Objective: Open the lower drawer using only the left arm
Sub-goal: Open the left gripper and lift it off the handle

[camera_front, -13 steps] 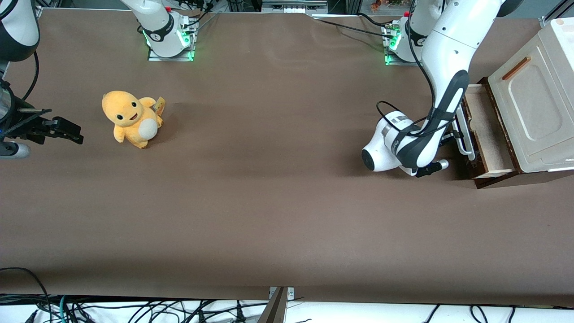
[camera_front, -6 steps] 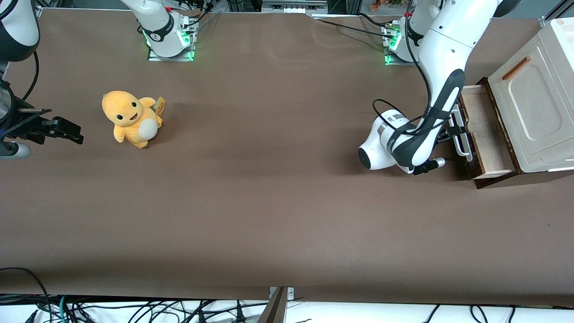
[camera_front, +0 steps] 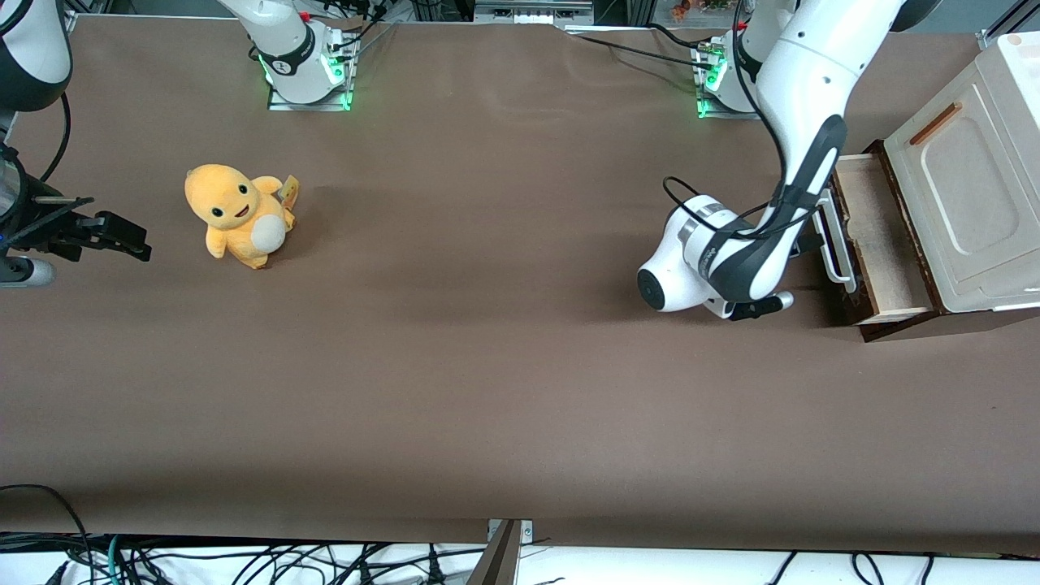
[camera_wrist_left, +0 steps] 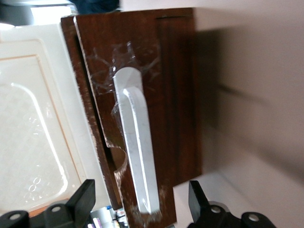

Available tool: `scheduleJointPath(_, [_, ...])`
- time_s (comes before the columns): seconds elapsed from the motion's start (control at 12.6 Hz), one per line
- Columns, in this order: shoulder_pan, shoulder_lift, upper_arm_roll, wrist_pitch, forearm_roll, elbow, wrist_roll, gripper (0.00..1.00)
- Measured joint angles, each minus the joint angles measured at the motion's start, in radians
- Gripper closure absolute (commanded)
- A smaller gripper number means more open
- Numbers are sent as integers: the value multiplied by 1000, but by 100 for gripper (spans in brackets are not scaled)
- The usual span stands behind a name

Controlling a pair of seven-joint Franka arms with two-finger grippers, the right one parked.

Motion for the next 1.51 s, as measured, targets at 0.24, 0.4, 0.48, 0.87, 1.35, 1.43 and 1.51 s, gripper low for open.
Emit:
scheduleJointPath(0.24, [2, -14, 1, -1, -87, 143, 130, 4])
scheduleJointPath(0.4, [8, -33, 2, -2, -139, 211, 192, 4])
scheduleJointPath(0.48, [14, -44, 3, -3, -159, 241, 217, 4])
scheduleJointPath(0.87, [68, -104, 7, -4, -271, 369, 364, 0])
scheduleJointPath(1.35, [121, -169, 111, -1, -490, 506, 545, 0])
scheduleJointPath(1.43, [123, -170, 126, 1, -505, 515, 575, 0])
scheduleJointPath(1.51, [129, -170, 131, 5, -513, 522, 597, 0])
